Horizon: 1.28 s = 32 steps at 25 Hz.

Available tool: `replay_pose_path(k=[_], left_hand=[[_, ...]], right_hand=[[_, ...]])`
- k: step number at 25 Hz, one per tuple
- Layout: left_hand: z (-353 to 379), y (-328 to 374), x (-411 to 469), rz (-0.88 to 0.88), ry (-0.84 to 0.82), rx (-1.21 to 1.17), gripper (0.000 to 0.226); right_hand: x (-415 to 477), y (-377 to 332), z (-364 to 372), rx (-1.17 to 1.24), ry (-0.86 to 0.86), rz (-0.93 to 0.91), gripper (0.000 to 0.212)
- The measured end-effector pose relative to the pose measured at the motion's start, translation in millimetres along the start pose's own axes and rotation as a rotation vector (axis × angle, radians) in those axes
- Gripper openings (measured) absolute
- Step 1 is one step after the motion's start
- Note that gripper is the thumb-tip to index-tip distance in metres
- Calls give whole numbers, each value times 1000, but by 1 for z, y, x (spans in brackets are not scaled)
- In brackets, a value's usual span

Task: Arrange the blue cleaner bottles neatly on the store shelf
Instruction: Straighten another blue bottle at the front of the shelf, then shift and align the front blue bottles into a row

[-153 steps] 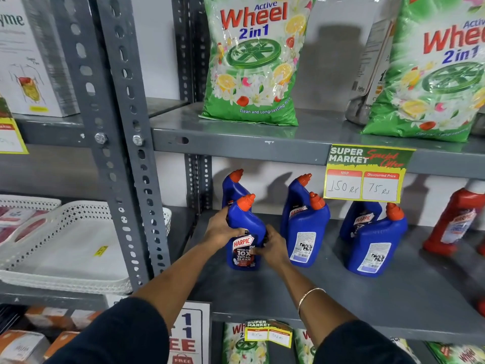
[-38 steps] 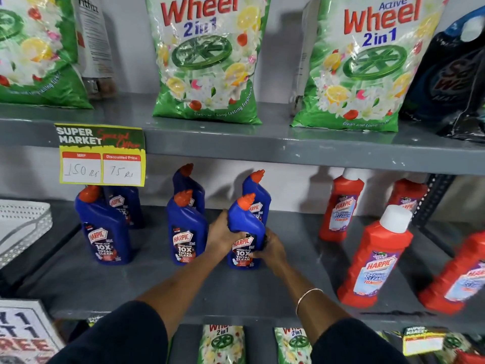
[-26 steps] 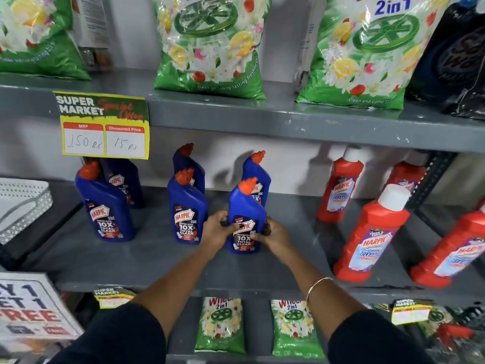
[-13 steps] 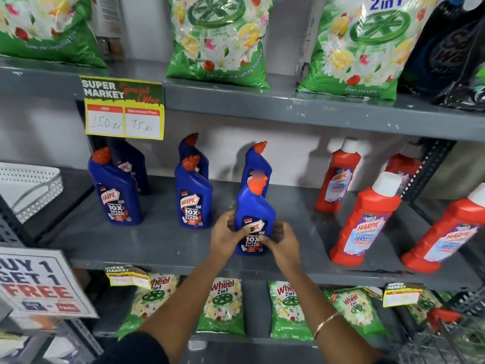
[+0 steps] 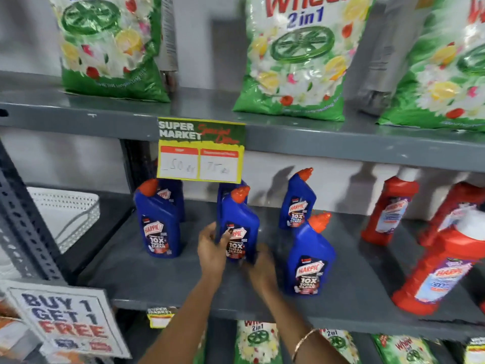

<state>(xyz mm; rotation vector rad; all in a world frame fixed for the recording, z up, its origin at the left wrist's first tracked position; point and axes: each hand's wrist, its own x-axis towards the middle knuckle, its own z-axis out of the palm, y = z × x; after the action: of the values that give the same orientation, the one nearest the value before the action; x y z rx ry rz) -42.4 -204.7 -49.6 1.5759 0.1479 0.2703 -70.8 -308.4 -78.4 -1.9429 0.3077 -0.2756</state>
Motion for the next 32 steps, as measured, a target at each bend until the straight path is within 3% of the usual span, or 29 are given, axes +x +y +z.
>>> replay_pose_path(k=[2, 4, 8, 11, 17, 24, 29, 32], left_hand=[[-6, -13, 31, -34, -217, 53, 41], [-10, -25, 44, -24, -324, 116, 32], [-18, -24, 39, 40, -362, 175, 6], [-23, -21, 26, 68, -399, 185, 5], [-32, -18, -1, 109, -349, 209, 20], [-35, -10, -34, 87, -298, 175, 23], [-40, -1, -41, -1, -347, 170, 43], [-57, 8, -37, 50, -95, 80, 40]], right_hand=[[15, -8, 6, 14, 32, 28, 49], [21, -10, 6, 21, 50, 56, 48], [12, -1, 4, -13, 53, 40, 44], [3, 3, -3, -5, 38, 32, 45], [-21, 5, -16, -16, -7, 16, 47], [-42, 12, -25, 28, -17, -34, 45], [-79, 19, -8, 28, 190, -153, 55], [-107, 9, 15, -192, 202, -279, 48]])
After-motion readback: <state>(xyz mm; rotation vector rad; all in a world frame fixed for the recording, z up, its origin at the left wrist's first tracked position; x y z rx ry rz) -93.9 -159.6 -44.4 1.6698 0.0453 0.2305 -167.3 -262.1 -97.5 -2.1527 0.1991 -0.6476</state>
